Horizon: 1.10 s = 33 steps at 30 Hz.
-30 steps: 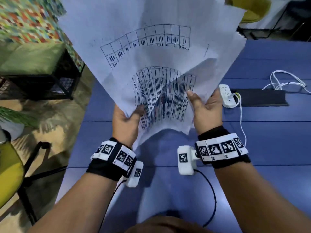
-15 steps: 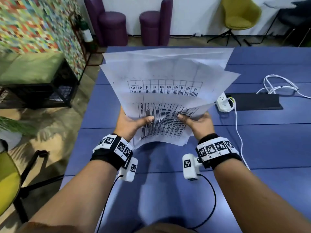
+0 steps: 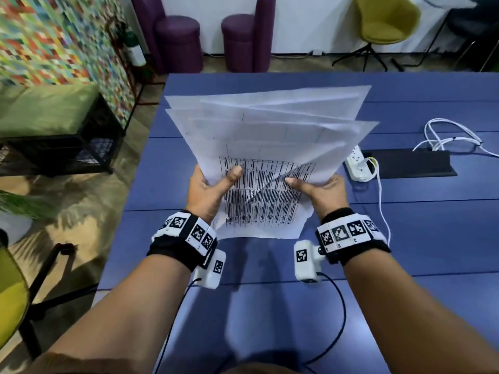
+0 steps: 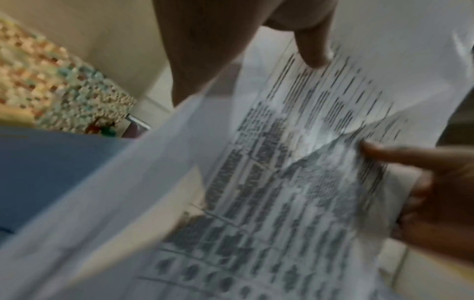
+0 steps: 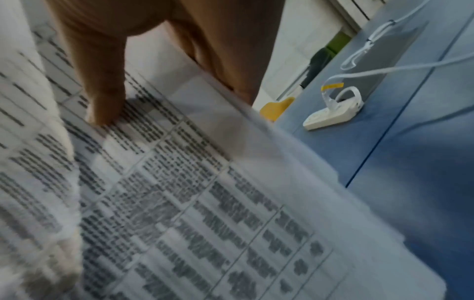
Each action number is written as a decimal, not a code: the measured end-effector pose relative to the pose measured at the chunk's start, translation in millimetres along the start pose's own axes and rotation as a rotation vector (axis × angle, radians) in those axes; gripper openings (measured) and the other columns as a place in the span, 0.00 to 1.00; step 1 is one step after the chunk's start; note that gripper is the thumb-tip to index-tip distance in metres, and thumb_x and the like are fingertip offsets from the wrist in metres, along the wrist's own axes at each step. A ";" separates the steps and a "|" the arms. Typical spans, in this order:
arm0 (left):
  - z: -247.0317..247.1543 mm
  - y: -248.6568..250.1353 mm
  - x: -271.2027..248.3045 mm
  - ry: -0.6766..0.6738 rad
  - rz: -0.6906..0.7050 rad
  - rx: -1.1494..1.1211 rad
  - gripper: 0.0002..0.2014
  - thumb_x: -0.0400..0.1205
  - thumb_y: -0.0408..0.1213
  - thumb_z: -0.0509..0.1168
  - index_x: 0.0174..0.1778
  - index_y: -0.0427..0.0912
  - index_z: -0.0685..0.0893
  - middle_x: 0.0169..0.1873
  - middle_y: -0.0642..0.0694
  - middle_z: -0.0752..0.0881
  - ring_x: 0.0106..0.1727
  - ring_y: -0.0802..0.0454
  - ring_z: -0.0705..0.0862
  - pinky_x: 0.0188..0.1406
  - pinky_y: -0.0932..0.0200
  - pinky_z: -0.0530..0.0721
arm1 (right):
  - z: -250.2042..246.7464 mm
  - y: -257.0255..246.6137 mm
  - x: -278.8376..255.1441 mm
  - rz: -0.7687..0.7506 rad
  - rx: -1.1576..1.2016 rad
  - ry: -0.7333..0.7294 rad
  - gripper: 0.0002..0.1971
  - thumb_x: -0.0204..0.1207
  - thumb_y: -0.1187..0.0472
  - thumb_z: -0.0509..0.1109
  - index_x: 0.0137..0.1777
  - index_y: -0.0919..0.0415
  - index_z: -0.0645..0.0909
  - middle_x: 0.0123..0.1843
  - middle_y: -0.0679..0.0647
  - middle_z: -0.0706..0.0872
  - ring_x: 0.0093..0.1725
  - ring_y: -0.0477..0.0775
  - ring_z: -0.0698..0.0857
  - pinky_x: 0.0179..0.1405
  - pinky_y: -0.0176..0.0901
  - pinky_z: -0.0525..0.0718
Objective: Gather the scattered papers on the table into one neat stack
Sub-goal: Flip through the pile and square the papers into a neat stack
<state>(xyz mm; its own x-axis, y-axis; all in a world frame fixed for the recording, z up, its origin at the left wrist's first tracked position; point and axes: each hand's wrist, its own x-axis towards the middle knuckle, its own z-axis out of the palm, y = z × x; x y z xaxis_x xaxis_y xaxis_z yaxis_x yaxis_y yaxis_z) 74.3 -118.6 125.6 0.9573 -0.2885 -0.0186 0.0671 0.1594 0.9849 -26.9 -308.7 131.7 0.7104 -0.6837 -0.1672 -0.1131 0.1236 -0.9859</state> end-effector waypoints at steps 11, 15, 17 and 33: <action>3.4 2.7 12.4 -0.085 0.105 0.033 0.42 0.62 0.34 0.85 0.68 0.43 0.68 0.61 0.49 0.84 0.63 0.57 0.85 0.62 0.56 0.83 | -4.6 -20.3 1.5 -0.121 0.042 -0.060 0.34 0.55 0.76 0.83 0.62 0.73 0.75 0.52 0.58 0.89 0.49 0.51 0.90 0.50 0.44 0.89; 14.7 -2.5 11.6 -0.115 0.088 0.020 0.38 0.68 0.14 0.75 0.71 0.33 0.64 0.62 0.39 0.82 0.60 0.57 0.86 0.58 0.58 0.85 | -2.7 -17.5 4.1 -0.127 0.068 -0.042 0.28 0.54 0.77 0.83 0.55 0.68 0.78 0.50 0.56 0.89 0.47 0.48 0.90 0.48 0.39 0.88; 13.9 -3.9 14.8 -0.052 0.078 0.048 0.30 0.73 0.13 0.70 0.65 0.39 0.69 0.54 0.44 0.85 0.52 0.59 0.87 0.59 0.45 0.85 | -3.4 -19.7 1.6 -0.114 0.063 -0.057 0.25 0.56 0.78 0.82 0.49 0.61 0.79 0.49 0.57 0.89 0.48 0.50 0.90 0.50 0.43 0.88; 34.7 12.9 -6.8 0.207 0.354 -0.039 0.25 0.75 0.19 0.72 0.59 0.51 0.78 0.51 0.58 0.90 0.56 0.56 0.87 0.61 0.45 0.86 | 33.4 -26.3 -31.9 -0.313 0.169 0.209 0.15 0.68 0.74 0.77 0.54 0.76 0.81 0.37 0.47 0.89 0.38 0.39 0.85 0.45 0.37 0.86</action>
<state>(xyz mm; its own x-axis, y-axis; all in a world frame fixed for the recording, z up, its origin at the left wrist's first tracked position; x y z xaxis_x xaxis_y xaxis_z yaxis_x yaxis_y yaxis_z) 58.9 -147.3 144.3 0.9594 -0.0137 0.2819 -0.2695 0.2511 0.9297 -23.4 -266.1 163.3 0.5338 -0.8363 0.1250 0.2140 -0.0094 -0.9768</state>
